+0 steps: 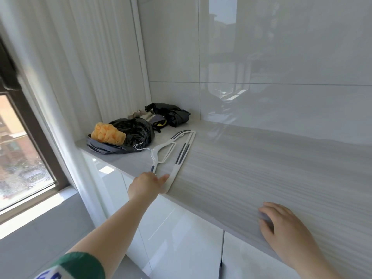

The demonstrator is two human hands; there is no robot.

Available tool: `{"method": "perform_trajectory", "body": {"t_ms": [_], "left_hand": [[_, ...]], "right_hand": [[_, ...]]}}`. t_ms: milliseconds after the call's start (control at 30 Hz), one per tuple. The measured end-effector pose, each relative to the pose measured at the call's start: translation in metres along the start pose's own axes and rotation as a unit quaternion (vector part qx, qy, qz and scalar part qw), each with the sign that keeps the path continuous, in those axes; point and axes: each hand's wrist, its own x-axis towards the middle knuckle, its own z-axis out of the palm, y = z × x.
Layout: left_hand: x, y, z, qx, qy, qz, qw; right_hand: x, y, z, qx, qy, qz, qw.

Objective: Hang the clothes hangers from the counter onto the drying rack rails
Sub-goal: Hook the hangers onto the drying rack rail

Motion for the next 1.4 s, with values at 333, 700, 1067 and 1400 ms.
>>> {"method": "perform_trajectory", "body": {"t_ms": [333,700,1067,1400], "left_hand": [[0.050,-0.005,-0.007,-0.028,-0.069,-0.083,0.994],[0.057,-0.028,-0.038,-0.405,-0.073,-0.169,0.896],[0.045,-0.042,-0.037,-0.379,0.011,-0.077,0.922],[-0.032,0.005,-0.024,-0.397,-0.073,0.027,0.915]], "right_hand": [[0.000,0.008,0.008,0.018,0.009,-0.009,1.000],[0.002,0.006,0.008,0.007,0.017,-0.014,1.000],[0.004,0.004,0.005,0.013,-0.012,0.003,1.000],[0.006,-0.008,-0.024,0.026,-0.093,0.029,0.995]]}}
